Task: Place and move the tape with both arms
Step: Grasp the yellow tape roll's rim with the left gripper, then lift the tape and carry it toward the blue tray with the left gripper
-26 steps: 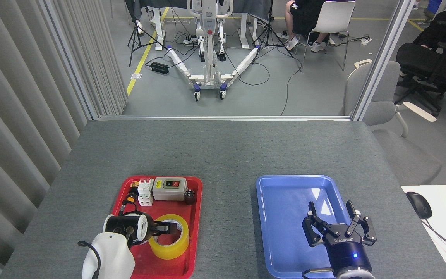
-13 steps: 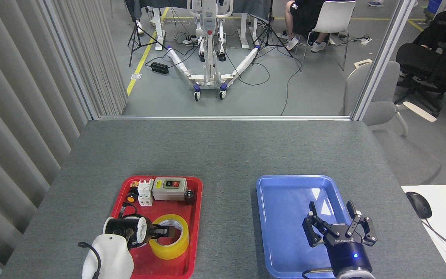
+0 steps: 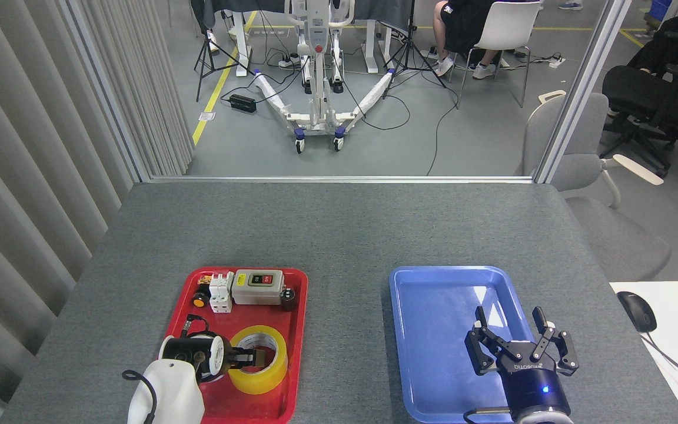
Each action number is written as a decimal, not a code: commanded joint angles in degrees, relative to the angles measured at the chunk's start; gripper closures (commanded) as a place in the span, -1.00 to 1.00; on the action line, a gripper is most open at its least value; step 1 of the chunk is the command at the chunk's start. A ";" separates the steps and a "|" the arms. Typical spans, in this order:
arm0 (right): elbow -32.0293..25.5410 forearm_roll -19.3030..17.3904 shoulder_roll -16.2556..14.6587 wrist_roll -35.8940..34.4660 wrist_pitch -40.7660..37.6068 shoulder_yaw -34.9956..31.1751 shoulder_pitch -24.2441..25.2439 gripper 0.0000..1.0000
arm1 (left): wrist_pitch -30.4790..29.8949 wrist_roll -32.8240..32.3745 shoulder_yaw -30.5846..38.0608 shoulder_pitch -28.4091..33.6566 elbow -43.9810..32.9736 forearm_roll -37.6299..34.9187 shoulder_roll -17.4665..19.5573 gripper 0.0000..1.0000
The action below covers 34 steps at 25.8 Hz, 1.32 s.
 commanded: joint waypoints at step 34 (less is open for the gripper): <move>0.00 1.14 -0.65 0.22 -0.53 0.27 -0.35 -1.00 | 6.34 7.88 6.67 7.38 -11.83 37.89 -3.97 1.00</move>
